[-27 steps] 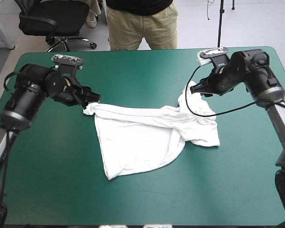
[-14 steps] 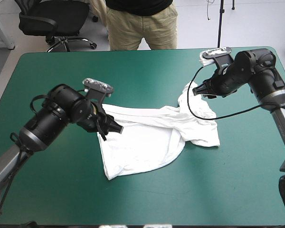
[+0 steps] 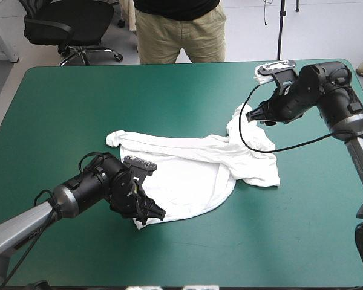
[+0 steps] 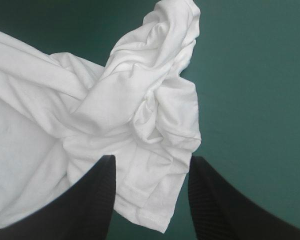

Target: Fold the cloth

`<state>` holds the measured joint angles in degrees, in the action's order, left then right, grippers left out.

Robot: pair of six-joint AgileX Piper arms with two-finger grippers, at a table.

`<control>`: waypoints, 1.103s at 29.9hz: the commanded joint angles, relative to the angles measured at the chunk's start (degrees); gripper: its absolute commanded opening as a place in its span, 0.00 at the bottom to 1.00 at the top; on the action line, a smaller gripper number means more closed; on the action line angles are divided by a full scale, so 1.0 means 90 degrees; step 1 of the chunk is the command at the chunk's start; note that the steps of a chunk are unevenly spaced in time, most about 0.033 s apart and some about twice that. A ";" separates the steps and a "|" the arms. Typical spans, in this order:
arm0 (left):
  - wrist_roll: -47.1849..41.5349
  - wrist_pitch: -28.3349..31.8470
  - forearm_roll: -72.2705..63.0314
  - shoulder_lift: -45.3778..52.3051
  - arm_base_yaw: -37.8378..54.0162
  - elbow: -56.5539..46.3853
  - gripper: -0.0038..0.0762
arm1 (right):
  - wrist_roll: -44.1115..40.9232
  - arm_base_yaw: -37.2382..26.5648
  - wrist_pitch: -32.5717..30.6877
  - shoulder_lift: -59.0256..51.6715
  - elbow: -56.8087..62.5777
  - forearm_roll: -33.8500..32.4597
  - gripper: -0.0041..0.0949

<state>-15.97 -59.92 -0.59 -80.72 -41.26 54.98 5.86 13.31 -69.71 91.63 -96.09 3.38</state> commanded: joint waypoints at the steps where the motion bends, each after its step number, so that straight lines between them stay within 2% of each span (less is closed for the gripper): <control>1: -0.0067 0.0359 -0.0109 0.0201 -0.0044 -0.0253 0.51 | 0.0060 -0.0010 0.0192 -0.0285 -0.0201 -0.0022 0.47; 6: -0.0067 0.0812 -0.0109 0.0135 -0.0044 -0.0580 0.51 | 0.0060 -0.0010 0.0203 -0.0285 -0.0201 -0.0002 0.47; 14: -0.0051 0.0949 -0.0205 -0.0661 -0.0044 -0.0593 0.51 | 0.0060 -0.0010 0.0093 -0.0285 -0.0192 -0.0013 0.42; 17: -0.0022 0.0949 -0.0368 -0.0858 -0.0044 -0.0593 0.41 | 0.0032 -0.0010 -0.0132 -0.0262 -0.0175 -0.0170 0.42; 20: -0.0022 0.0949 -0.0401 -0.0883 -0.0044 -0.0593 0.15 | -0.0142 -0.0010 -0.0195 -0.0294 0.0113 -0.0322 0.48; 21: -0.0022 0.0949 -0.0401 -0.0883 -0.0044 -0.0593 0.02 | -0.0146 -0.0010 -0.0195 -0.0321 0.0285 -0.0375 0.51; 24: -0.0005 0.0949 -0.0375 -0.0883 -0.0044 -0.0593 0.03 | -0.0146 -0.0010 -0.0195 -0.0395 0.0896 -0.0375 0.59; 33: -0.0020 0.1006 -0.0375 -0.0883 -0.0044 -0.0593 0.03 | -0.0529 -0.0010 0.0525 -0.0410 0.2410 -0.0527 0.59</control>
<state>-15.97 -53.20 -5.75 -87.88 -41.46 50.14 2.02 13.31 -68.19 90.56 -75.95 -0.44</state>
